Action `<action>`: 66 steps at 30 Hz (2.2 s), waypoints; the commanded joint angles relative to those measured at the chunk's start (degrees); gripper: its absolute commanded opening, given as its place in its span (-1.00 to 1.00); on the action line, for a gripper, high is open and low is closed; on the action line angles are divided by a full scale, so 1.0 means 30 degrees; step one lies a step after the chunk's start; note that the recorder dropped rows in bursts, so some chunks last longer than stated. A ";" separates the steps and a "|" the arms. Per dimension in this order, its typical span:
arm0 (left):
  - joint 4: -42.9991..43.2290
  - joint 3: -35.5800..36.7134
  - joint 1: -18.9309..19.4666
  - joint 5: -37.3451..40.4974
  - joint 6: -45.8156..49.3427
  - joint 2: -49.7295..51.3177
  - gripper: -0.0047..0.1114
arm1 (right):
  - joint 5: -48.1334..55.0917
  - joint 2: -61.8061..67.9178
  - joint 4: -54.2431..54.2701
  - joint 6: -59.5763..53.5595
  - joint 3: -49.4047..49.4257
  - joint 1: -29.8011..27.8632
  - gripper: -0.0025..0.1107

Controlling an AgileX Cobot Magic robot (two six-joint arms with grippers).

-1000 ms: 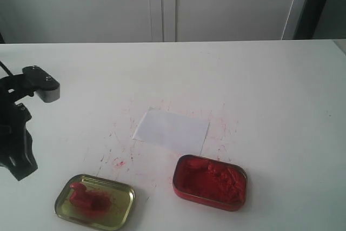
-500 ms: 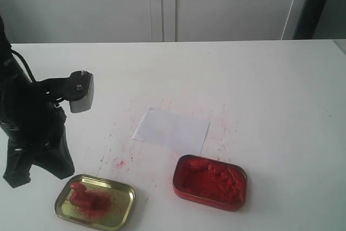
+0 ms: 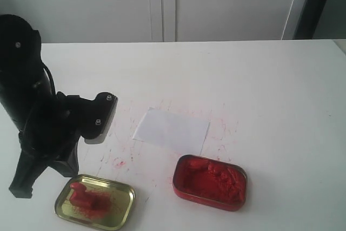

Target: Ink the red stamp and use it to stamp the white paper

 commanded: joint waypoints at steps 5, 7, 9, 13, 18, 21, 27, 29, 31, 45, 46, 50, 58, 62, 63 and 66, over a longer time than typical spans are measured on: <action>-0.0153 -0.0034 -0.0139 -0.0020 0.0117 0.0475 -0.67 | -0.0282 -0.0108 -0.0051 -0.0180 0.0099 -0.0072 -0.96; -0.0153 -0.0007 -0.0139 -0.0020 0.0117 0.0625 -0.49 | -0.0282 -0.0108 -0.0051 -0.0180 0.0099 -0.0072 -0.96; -0.0203 0.0040 -0.0139 -0.0020 0.0117 0.0857 -0.36 | -0.0282 -0.0108 -0.0051 -0.0180 0.0099 -0.0072 -0.96; -0.0479 0.0297 -0.0139 -0.0210 0.0591 0.1238 -0.32 | -0.0282 -0.0108 -0.0051 -0.0180 0.0099 -0.0072 -0.96; -0.0571 0.0911 -0.0139 -0.1323 0.0693 0.1522 -0.32 | -0.0282 -0.0108 -0.0051 -0.0180 0.0099 -0.0072 -0.96; -0.0571 0.1151 -0.0139 -0.1878 0.0693 0.1814 -0.32 | -0.0282 -0.0108 -0.0051 -0.0180 0.0099 -0.0072 -0.96; -0.0615 0.1151 -0.0139 -0.2243 0.0693 0.2410 -0.32 | -0.0282 -0.0108 -0.0051 -0.0180 0.0099 -0.0072 -0.96; -0.0668 0.1151 -0.0139 -0.2283 0.0693 0.2582 -0.32 | -0.0282 -0.0108 -0.0051 -0.0180 0.0099 -0.0072 -0.96; -0.0703 0.1151 -0.0139 -0.2314 0.0693 0.2791 -0.32 | -0.0282 -0.0108 -0.0051 -0.0180 0.0099 -0.0072 -0.96; -0.0703 0.1151 -0.0139 -0.2869 0.0693 0.3558 -0.32 | -0.0282 -0.0108 -0.0051 -0.0180 0.0099 -0.0072 -0.96; -0.0703 0.1151 -0.0139 -0.2869 0.0693 0.3558 -0.32 | -0.0282 -0.0108 -0.0051 -0.0180 0.0099 -0.0072 -0.96; -0.0703 0.1151 -0.0139 -0.2869 0.0693 0.3558 -0.47 | -0.0282 -0.0108 -0.0051 -0.0180 0.0099 -0.0072 -0.96; -0.0703 0.1151 -0.0139 -0.2797 0.0693 0.3558 -0.92 | -0.0282 -0.0108 -0.0051 -0.0180 0.0099 -0.0072 -0.96; -0.0703 0.1151 -0.0139 -0.2759 0.0693 0.3558 -0.92 | -0.0282 -0.0108 -0.0051 -0.0180 0.0099 -0.0072 -0.96; -0.0703 0.1151 -0.0139 -0.2762 0.0693 0.3518 -0.92 | -0.0282 -0.0108 -0.0051 -0.0180 0.0099 -0.0072 -0.96; -0.0703 0.1067 -0.0139 -0.2716 0.0550 0.3192 -0.92 | -0.0282 -0.0108 -0.0051 -0.0180 0.0099 -0.0072 -0.96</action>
